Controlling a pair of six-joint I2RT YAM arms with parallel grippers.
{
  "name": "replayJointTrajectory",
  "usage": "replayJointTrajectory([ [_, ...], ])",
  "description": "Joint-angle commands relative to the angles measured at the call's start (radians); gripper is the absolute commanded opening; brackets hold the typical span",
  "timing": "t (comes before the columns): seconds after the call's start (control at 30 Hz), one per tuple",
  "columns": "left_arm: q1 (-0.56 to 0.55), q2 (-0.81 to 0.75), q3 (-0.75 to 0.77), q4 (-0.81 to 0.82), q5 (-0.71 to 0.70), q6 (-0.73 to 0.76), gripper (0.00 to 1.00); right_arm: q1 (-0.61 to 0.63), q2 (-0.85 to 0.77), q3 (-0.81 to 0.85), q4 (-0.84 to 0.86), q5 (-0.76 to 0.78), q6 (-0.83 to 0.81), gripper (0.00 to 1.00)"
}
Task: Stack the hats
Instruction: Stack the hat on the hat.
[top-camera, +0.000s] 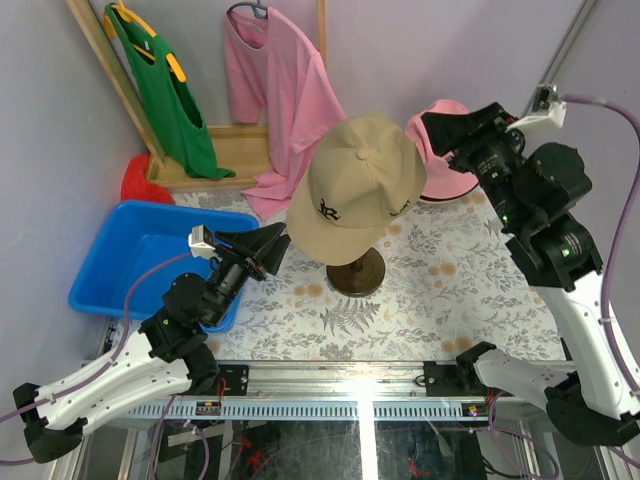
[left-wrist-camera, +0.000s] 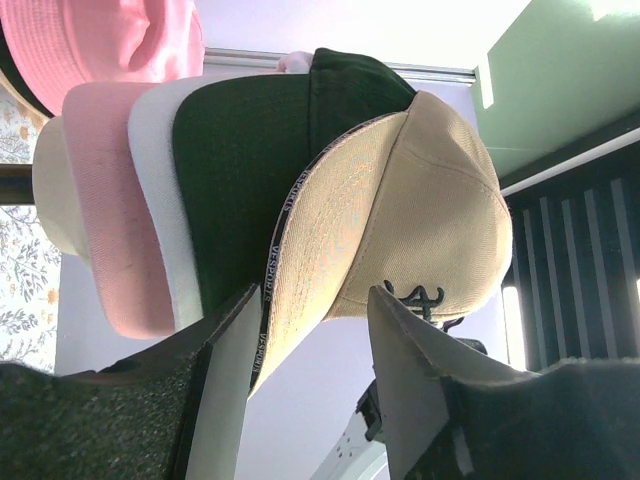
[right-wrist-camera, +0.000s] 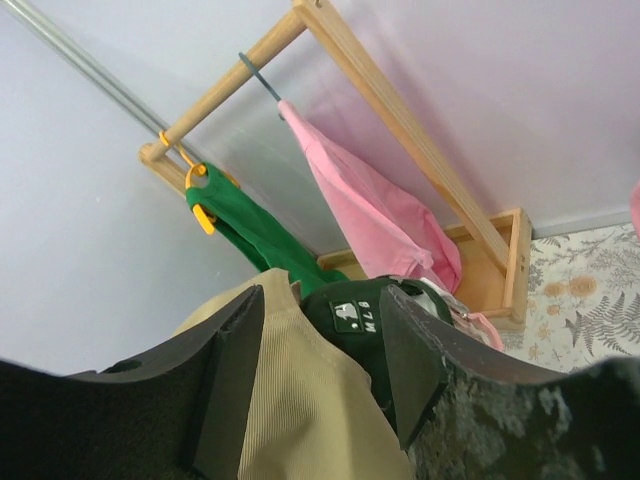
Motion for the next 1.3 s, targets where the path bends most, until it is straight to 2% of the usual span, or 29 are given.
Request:
replayJointTrajectory([
  [0.0,0.005,-0.015,0.013,-0.014,-0.037,0.007,0.47,0.006,0.065,0.096,-0.027,-0.066,-0.056,0.57],
  [0.17,0.004,-0.010,0.011,-0.014,-0.043,0.007,0.48,0.007,0.130,0.178,-0.073,-0.071,-0.098,0.58],
  [0.4,0.008,0.013,0.019,-0.012,-0.046,0.009,0.48,0.000,0.169,0.200,-0.080,-0.057,-0.109,0.59],
  [0.47,0.010,0.017,0.024,-0.020,-0.046,0.010,0.48,-0.020,0.194,0.223,-0.099,-0.098,-0.092,0.59],
  [0.57,0.018,0.018,0.031,-0.030,-0.047,0.010,0.48,-0.097,0.224,0.237,-0.099,-0.237,-0.025,0.59],
  [0.83,0.076,0.060,0.070,-0.028,0.008,0.021,0.48,-0.215,0.232,0.186,-0.071,-0.501,0.085,0.59],
  [1.03,0.130,0.113,0.091,0.017,0.079,0.027,0.48,-0.221,0.210,0.136,-0.052,-0.602,0.108,0.58],
  [1.27,0.161,0.160,0.134,0.053,0.129,0.044,0.47,-0.228,0.192,0.114,-0.065,-0.643,0.119,0.58],
])
